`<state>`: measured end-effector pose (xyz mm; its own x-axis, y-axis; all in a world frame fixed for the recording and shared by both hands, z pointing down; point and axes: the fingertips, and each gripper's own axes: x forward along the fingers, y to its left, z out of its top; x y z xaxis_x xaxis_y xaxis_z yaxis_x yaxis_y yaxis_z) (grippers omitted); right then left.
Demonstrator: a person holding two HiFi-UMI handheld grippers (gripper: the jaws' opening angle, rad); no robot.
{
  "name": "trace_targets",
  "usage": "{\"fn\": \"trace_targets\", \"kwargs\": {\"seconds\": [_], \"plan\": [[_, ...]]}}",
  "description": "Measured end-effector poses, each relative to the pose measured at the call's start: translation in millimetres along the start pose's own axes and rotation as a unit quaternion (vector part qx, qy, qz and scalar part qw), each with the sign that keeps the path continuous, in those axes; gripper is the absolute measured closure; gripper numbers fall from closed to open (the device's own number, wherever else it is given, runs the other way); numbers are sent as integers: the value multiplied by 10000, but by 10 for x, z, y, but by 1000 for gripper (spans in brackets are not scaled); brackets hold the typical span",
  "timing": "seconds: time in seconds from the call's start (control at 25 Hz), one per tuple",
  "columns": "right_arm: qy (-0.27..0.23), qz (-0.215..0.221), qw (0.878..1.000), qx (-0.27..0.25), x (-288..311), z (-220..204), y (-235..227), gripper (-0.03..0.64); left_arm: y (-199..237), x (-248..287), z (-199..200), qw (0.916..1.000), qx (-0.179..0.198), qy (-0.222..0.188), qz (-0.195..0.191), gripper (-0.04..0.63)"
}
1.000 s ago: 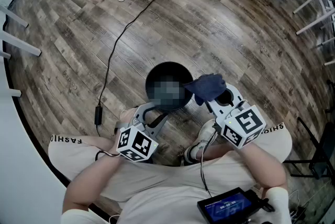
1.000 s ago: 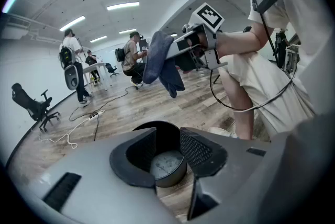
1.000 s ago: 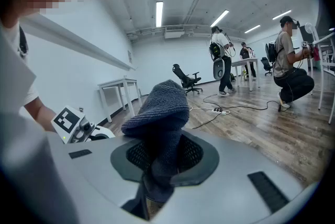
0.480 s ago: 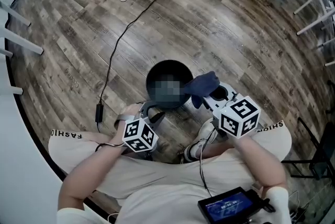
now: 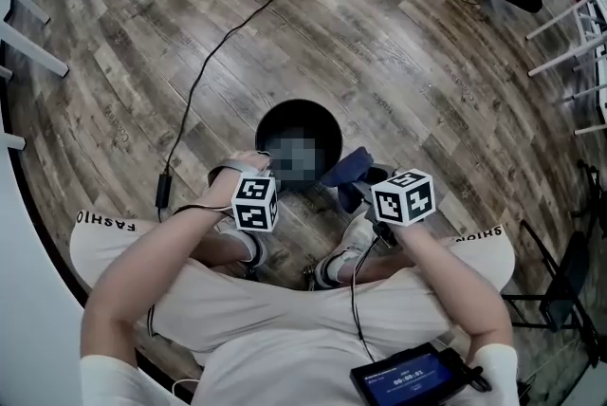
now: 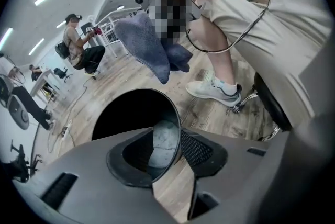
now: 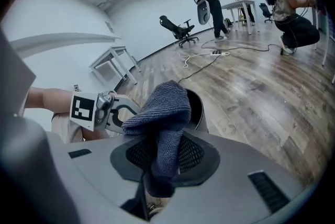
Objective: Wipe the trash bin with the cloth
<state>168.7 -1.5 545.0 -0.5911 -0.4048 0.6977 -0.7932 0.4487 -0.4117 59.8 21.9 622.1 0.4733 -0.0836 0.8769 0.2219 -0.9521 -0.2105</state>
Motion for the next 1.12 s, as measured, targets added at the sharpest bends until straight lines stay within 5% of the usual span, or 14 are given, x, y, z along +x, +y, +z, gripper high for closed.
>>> {"fn": "trace_targets", "kwargs": {"seconds": [0.12,0.44,0.76,1.12], "plan": [[388,32,9992,-61,100,-212,-17,532,-119,68,-115,9994,272,92,-210,442],[1311,136,9913,-10,503,-767,16,532,-59,244,-419,9965,569,536,291,459],[1199,69,9883,942,823,-919,-145,532,-175,348,-323,9974,532,403,273,500],[1029,27,9889,1075,1027,-985,-309,532,-179,438,-174,9971,560,302,426,515]]}}
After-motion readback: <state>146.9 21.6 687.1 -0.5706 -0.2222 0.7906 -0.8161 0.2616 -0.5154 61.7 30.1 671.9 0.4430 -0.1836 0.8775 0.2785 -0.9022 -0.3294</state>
